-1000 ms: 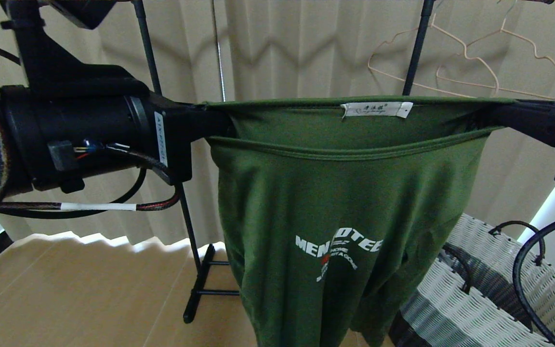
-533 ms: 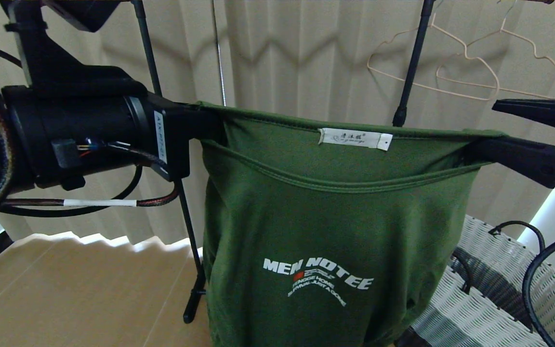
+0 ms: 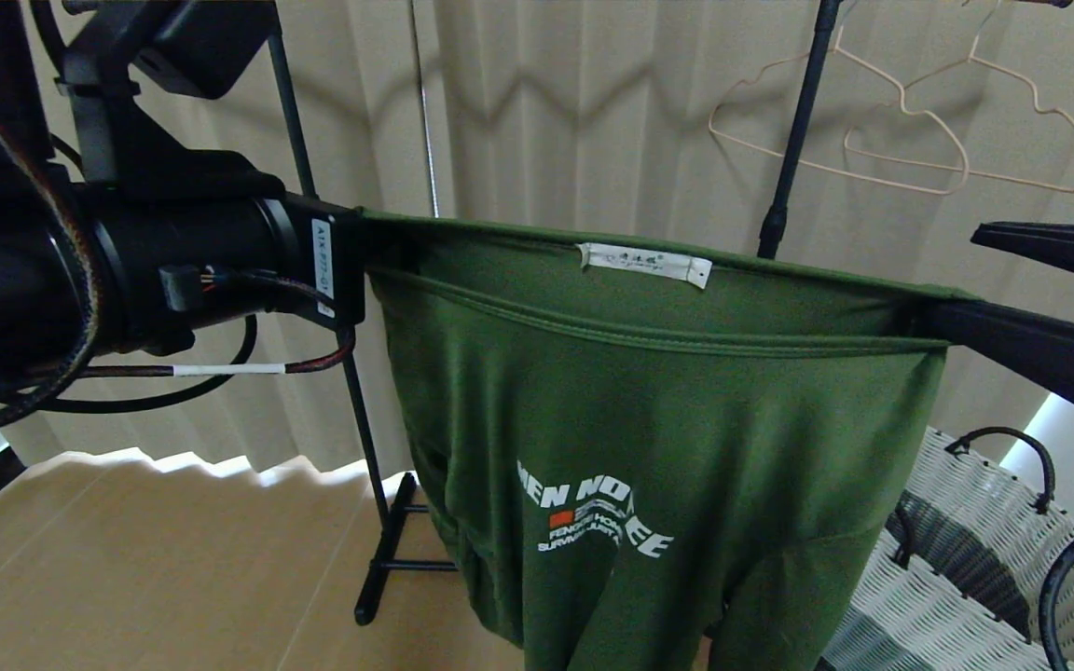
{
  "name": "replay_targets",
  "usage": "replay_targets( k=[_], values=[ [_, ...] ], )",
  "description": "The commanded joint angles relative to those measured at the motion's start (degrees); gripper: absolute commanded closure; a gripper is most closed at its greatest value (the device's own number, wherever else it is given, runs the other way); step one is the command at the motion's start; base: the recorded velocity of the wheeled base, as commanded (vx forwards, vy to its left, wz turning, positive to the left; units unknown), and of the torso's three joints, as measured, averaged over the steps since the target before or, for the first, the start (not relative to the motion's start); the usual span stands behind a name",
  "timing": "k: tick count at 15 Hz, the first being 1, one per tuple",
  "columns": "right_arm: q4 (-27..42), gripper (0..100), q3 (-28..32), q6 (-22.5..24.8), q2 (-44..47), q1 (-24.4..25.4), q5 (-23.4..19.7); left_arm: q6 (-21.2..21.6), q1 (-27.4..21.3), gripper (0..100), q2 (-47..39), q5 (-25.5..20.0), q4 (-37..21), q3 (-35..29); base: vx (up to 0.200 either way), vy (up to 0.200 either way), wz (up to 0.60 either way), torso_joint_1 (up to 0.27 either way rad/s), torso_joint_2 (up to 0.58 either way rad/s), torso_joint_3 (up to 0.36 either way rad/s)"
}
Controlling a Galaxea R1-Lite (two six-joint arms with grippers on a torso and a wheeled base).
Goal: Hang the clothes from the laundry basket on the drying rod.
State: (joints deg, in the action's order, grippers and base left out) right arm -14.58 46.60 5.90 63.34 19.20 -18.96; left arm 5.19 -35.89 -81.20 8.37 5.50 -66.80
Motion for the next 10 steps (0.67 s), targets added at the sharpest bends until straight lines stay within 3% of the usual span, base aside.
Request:
replay_targets(
  k=[1,6,10],
  values=[
    [-0.01,0,-1.34,-0.01,-1.38,0.14,-0.38,-0.1,0.03,100,-0.1,0.15,0.04,0.18,0.0,0.0,0.0,0.0,0.0,0.0],
    [0.17,0,-4.68,0.08,-5.33,0.14,-5.83,-0.1,0.29,100,-0.8,0.24,-0.05,0.27,0.0,0.0,0.0,0.0,0.0,0.0],
    [0.43,0,-8.11,1.13,-7.09,-1.62,-5.04,0.17,2.14,100,3.07,0.5,-0.93,5.54,0.0,0.0,0.0,0.0,0.0,0.0]
  ],
)
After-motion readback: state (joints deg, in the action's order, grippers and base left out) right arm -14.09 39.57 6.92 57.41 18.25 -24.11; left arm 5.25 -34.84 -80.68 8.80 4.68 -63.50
